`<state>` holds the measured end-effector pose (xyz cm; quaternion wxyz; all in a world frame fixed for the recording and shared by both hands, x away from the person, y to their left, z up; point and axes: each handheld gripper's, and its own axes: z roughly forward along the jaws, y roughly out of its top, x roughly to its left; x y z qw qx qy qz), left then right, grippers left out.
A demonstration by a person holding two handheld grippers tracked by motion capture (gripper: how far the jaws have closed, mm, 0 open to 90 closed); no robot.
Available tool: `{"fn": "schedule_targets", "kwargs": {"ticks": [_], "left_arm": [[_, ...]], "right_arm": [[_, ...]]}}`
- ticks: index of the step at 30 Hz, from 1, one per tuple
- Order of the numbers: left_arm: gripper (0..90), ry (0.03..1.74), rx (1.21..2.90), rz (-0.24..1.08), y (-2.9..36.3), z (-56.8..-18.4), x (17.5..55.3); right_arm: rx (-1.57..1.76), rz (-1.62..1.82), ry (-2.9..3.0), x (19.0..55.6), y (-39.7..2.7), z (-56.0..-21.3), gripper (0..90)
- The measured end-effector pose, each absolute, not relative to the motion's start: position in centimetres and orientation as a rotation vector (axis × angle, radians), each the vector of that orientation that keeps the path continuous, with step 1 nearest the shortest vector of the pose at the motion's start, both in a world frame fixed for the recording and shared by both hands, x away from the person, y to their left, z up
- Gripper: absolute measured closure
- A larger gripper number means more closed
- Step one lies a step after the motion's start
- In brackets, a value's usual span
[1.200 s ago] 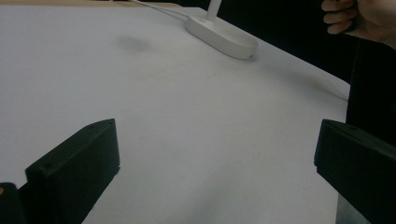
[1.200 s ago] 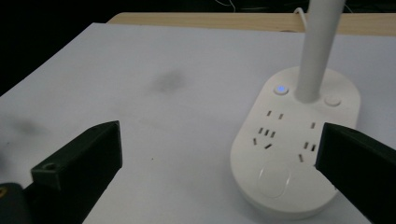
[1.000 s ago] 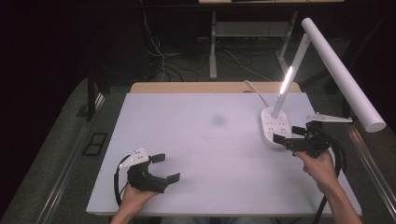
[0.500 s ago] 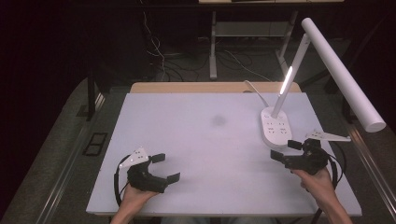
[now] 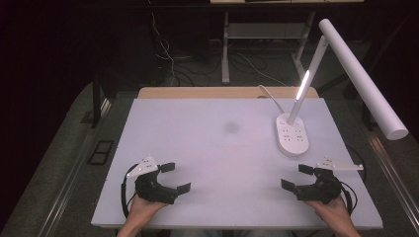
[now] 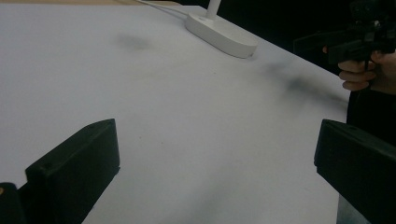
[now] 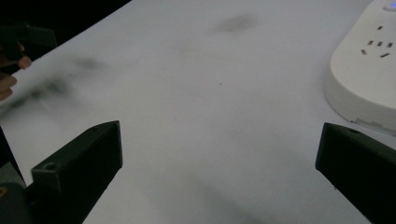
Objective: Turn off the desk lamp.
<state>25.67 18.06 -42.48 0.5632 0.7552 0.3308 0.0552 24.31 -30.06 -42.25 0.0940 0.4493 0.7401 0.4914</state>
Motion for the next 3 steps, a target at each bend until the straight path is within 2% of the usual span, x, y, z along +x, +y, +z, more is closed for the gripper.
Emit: {"fn": "schedule_targets", "kwargs": {"ticks": [3], "left_arm": [[0.0, 0.778, 1.777, 0.129, 18.02, -42.49, 25.7]], "right_arm": [[1.318, 1.444, 2.2, 24.08, -29.84, -42.51, 0.6]]}}
